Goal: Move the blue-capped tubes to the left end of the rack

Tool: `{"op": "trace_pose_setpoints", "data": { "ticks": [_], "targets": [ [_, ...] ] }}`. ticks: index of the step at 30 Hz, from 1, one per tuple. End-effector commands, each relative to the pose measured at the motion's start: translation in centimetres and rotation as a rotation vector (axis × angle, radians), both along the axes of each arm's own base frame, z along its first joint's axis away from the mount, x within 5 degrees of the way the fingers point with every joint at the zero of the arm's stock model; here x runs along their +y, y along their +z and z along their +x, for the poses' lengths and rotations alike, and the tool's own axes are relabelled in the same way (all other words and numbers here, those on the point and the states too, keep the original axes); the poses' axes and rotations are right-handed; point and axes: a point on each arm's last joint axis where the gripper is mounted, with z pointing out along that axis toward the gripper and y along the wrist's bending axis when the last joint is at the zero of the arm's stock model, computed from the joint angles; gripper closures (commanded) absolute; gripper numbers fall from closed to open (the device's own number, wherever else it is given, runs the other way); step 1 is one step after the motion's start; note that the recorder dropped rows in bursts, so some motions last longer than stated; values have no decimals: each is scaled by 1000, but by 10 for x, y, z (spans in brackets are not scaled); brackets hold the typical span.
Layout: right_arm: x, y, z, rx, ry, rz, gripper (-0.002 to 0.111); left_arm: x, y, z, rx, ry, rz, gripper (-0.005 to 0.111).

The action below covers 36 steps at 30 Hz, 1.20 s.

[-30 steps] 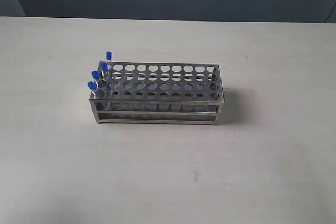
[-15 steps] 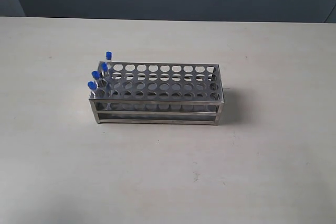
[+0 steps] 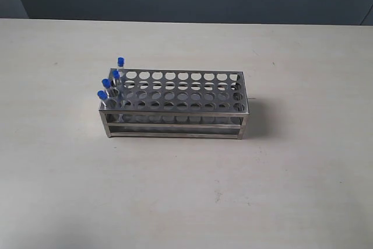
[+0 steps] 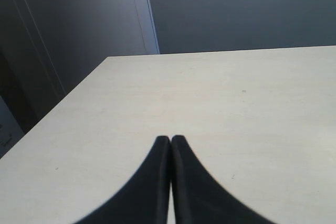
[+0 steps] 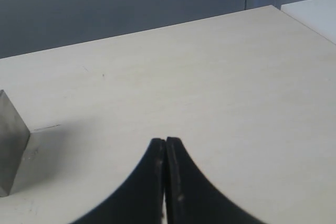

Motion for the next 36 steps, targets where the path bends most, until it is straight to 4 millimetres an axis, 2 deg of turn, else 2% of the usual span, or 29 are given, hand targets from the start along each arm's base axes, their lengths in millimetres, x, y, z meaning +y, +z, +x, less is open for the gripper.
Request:
{"op": "trace_pose_setpoints", "data": {
  "ticks": [1, 36],
  "targets": [
    [0, 0, 0, -17, -6, 8, 109, -1, 2, 0, -13, -6, 0, 106],
    [0, 0, 0, -16, -5, 24, 109, -1, 2, 0, -13, -6, 0, 106]
  ]
}}
